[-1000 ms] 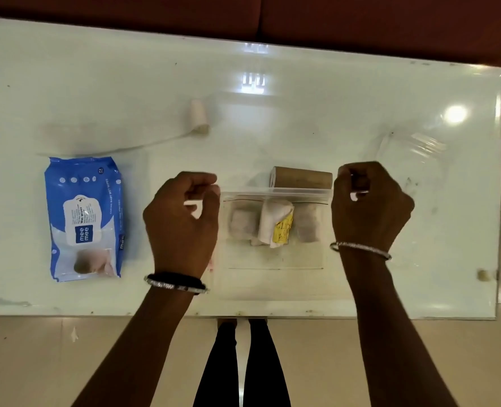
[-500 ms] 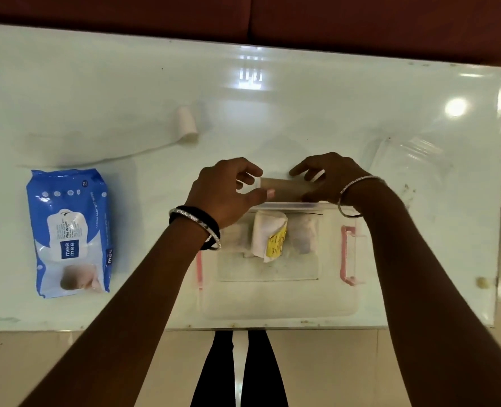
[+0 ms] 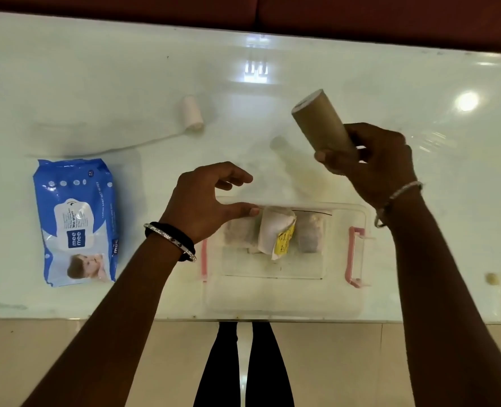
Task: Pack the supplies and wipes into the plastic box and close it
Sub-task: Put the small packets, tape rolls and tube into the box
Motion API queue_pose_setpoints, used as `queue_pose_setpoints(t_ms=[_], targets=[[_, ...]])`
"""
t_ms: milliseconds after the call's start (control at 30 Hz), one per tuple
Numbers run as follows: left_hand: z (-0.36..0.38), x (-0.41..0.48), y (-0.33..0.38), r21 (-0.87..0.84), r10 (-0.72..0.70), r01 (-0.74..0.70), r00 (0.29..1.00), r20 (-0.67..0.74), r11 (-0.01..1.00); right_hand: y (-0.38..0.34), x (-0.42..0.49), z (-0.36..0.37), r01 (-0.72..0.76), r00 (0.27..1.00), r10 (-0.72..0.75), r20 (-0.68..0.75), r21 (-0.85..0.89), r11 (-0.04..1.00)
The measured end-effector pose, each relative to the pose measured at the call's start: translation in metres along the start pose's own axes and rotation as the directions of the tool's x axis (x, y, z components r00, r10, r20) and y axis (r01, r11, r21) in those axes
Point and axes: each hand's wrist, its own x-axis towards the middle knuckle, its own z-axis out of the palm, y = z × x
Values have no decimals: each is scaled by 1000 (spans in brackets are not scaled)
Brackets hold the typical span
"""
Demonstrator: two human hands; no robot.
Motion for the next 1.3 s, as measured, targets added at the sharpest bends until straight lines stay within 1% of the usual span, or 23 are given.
queue_pose_setpoints(t_ms=[33,67,133,200,267,300,367,467,567,600,700,767,900,1067,1200,1300], targets=[[0,-2,-1,-10,-5,5,1000,-18,1000,-4,-13,-5,-3,1000,1,8,149,989],[1,-3,-1,-22,-9,8,999,-35,1000,-7,-27,-9,2,999,-12,37,263,965],[3,-6,0,-43,-11,9,998,-63,999,-10,-54,-16,-17,991,-34,129,373,928],[5,-8,0,-63,-4,-1,997,-83,998,-11,-80,-19,-105,968,5,252,386,916],[6,-8,0,-68,-1,-6,995,-98,998,-8,-102,-17,-198,931,66,359,345,917],[6,-7,0,-70,-5,-3,994,-105,998,-7,-110,-14,-228,914,94,395,308,924],[6,-7,0,-70,-16,8,993,-121,997,-5,-123,-3,-241,889,141,435,184,953],[7,-9,2,-56,-9,1,988,-155,998,-8,-131,19,-254,867,250,431,-49,966],[7,-15,2,-86,-20,4,982,-187,996,-6,-133,42,-349,839,364,404,-112,930],[6,-19,1,-96,-29,10,980,-195,995,-6,-133,50,-357,837,385,390,-145,923],[6,-30,-5,-114,-71,45,968,-239,992,-10,-134,69,-310,847,402,347,-292,905],[6,-39,-10,-121,-95,63,956,-277,991,-13,-135,79,-318,848,430,309,-353,880],[5,-57,-22,-121,-158,127,940,-303,985,-11,-134,91,-419,830,515,213,-372,828],[7,-74,-30,-159,-198,160,944,-264,974,-6,-133,101,-521,795,587,155,-322,791],[8,-74,-31,-224,-243,188,937,-250,956,-6,-131,101,-522,786,595,170,-332,785],[4,-73,-30,-227,-242,188,940,-241,956,-15,-130,95,-485,779,601,178,-437,757]])
